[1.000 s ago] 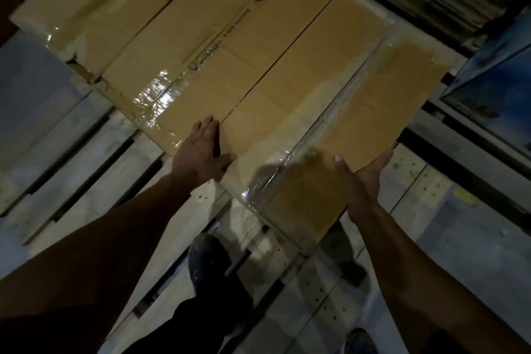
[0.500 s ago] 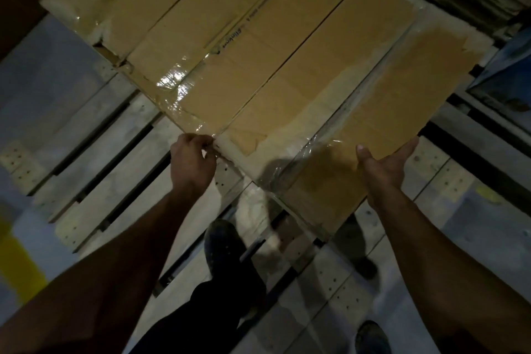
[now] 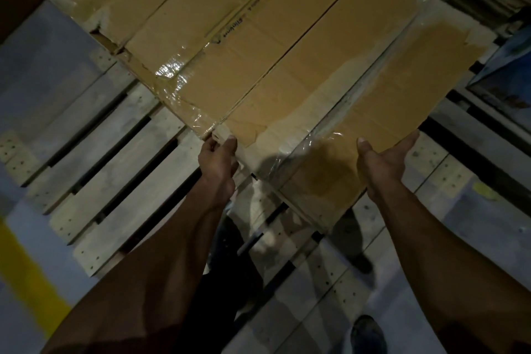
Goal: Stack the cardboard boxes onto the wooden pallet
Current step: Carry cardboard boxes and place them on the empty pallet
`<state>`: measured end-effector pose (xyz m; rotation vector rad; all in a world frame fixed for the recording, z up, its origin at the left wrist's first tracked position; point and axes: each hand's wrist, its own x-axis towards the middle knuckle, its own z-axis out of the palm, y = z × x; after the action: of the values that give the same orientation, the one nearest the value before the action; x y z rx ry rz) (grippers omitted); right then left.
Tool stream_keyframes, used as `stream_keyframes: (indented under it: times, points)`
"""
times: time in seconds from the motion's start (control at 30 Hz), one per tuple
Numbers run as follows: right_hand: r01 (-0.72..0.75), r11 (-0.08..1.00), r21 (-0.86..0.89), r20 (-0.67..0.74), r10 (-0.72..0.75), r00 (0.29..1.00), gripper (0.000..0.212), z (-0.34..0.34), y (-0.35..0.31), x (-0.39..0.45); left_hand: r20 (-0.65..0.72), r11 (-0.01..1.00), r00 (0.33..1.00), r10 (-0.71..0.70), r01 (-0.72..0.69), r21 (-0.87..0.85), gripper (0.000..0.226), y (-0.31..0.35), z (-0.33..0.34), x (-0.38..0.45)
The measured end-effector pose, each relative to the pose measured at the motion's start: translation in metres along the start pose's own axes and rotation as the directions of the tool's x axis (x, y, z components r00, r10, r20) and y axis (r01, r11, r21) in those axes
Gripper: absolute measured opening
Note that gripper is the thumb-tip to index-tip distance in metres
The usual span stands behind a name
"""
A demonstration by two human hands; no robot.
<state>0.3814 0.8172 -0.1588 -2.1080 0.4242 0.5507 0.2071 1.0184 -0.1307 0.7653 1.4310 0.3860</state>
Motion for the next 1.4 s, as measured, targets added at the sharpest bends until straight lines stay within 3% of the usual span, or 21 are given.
stream_keyframes:
  times: [0.3,0.67,0.83,1.23,1.4]
  points:
    - [0.015,0.999,-0.039,-0.018,-0.016,1.000,0.110,0.003,-0.001,-0.004,0.013,0.996,0.997,0.079,-0.079,-0.046,0.045,-0.011,-0.005,-0.003]
    - [0.006,0.998,-0.064,-0.015,-0.007,1.000,0.107,0.004,0.005,-0.018,-0.006,0.999,0.999,0.041,-0.041,-0.027,0.049,-0.012,-0.019,-0.001]
    - [0.013,0.997,-0.069,-0.011,-0.014,1.000,0.107,0.005,0.005,-0.017,0.015,0.999,0.999,0.034,-0.034,-0.005,0.070,-0.008,-0.021,0.004]
    - [0.004,0.999,-0.035,0.016,-0.004,1.000,0.109,0.006,0.005,-0.015,0.005,0.990,0.995,0.103,-0.103,0.097,0.055,-0.009,-0.015,0.006]
    - [0.004,1.000,0.030,0.109,-0.008,0.994,0.113,0.000,0.004,-0.012,-0.044,0.972,0.994,0.097,-0.086,0.217,0.047,-0.010,-0.014,0.002]
